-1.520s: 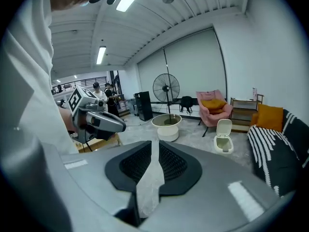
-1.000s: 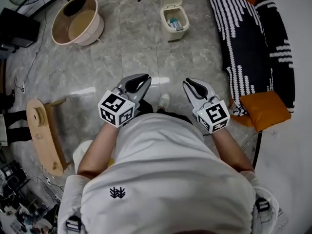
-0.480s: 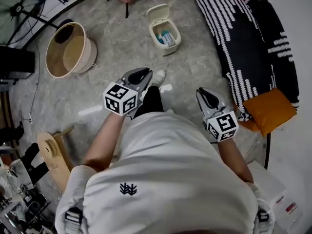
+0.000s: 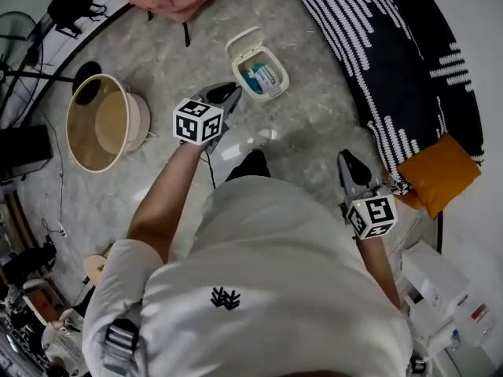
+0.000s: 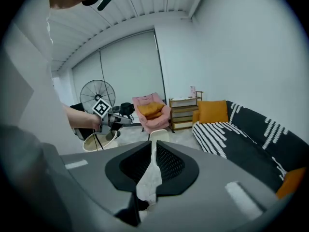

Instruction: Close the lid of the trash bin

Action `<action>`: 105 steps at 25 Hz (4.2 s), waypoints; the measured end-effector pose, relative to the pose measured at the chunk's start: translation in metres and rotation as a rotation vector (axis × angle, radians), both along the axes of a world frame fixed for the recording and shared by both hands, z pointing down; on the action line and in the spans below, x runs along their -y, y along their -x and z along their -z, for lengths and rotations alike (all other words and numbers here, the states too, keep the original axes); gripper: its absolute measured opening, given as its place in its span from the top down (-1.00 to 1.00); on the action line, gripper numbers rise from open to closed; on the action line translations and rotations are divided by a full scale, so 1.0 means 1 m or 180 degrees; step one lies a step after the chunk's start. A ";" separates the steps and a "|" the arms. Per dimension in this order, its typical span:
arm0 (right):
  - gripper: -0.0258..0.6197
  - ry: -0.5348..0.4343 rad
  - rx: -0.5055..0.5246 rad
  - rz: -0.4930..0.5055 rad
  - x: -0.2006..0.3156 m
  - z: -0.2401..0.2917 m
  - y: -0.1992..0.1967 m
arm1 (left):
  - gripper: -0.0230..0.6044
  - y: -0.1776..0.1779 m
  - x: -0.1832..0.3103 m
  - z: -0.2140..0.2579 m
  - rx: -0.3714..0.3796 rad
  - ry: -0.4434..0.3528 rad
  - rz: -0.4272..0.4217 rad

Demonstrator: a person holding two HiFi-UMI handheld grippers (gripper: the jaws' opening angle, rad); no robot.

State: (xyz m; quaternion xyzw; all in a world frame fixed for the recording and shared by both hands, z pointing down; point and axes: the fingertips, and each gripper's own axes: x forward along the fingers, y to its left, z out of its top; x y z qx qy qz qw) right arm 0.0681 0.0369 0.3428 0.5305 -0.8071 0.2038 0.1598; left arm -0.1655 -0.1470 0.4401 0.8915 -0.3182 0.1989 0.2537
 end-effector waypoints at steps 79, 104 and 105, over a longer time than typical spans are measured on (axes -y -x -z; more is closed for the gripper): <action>0.84 0.1339 0.0349 -0.0646 0.085 -0.143 0.003 | 0.46 -0.099 0.096 -0.380 0.1453 0.1243 -0.1713; 0.84 0.1582 0.0361 -0.0663 0.082 -0.184 -0.010 | 0.42 -0.124 0.065 -0.467 0.1613 0.1435 -0.2012; 0.84 0.1582 0.0357 -0.0670 0.082 -0.184 -0.011 | 0.39 -0.125 0.063 -0.469 0.1623 0.1435 -0.2020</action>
